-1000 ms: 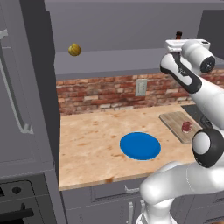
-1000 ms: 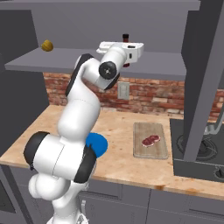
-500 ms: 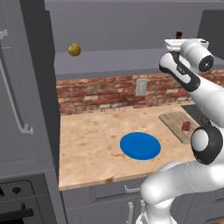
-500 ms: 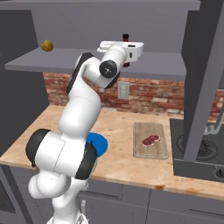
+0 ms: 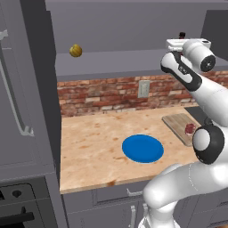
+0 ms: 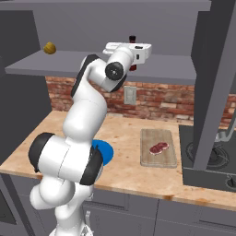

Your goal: Pick the steak from the plate and place it on the cutting board. Then pick the condiment bottle from the cabinet and place it next to the cutting board.

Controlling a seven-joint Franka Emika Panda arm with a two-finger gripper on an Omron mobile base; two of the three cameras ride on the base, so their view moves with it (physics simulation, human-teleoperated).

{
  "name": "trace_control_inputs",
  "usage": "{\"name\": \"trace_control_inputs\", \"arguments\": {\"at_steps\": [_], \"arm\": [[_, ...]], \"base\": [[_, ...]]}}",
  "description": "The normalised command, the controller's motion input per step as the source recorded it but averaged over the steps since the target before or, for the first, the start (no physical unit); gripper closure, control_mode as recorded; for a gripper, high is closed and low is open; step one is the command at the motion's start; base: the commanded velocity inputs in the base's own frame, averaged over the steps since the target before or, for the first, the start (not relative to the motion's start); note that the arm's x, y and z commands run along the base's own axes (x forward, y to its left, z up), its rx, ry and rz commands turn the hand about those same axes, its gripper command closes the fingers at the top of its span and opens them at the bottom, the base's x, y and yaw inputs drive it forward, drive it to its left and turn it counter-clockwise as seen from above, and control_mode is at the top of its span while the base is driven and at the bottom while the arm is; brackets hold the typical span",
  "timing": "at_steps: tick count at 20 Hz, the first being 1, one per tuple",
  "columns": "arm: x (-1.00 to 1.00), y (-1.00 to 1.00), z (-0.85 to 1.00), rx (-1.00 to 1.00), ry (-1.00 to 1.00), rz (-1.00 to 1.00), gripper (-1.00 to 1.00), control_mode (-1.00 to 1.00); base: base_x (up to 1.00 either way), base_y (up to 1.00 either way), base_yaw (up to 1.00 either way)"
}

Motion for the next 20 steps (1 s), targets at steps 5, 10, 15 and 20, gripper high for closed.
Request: {"name": "trace_control_inputs", "arguments": {"at_steps": [5,10,15,20], "arm": [[0.09,-0.03,0.0,0.0,0.0,0.0,-1.0,-1.0],[0.1,-0.03,0.0,0.0,0.0,0.0,-1.0,-1.0],[0.07,-0.03,0.0,0.0,0.0,0.0,-1.0,-1.0],[0.03,-0.04,0.0,0.0,0.0,-0.01,-1.0,-1.0]], "base": [[0.0,0.0,0.0],[0.0,0.0,0.0],[0.0,0.0,0.0],[0.0,0.0,0.0]]}}
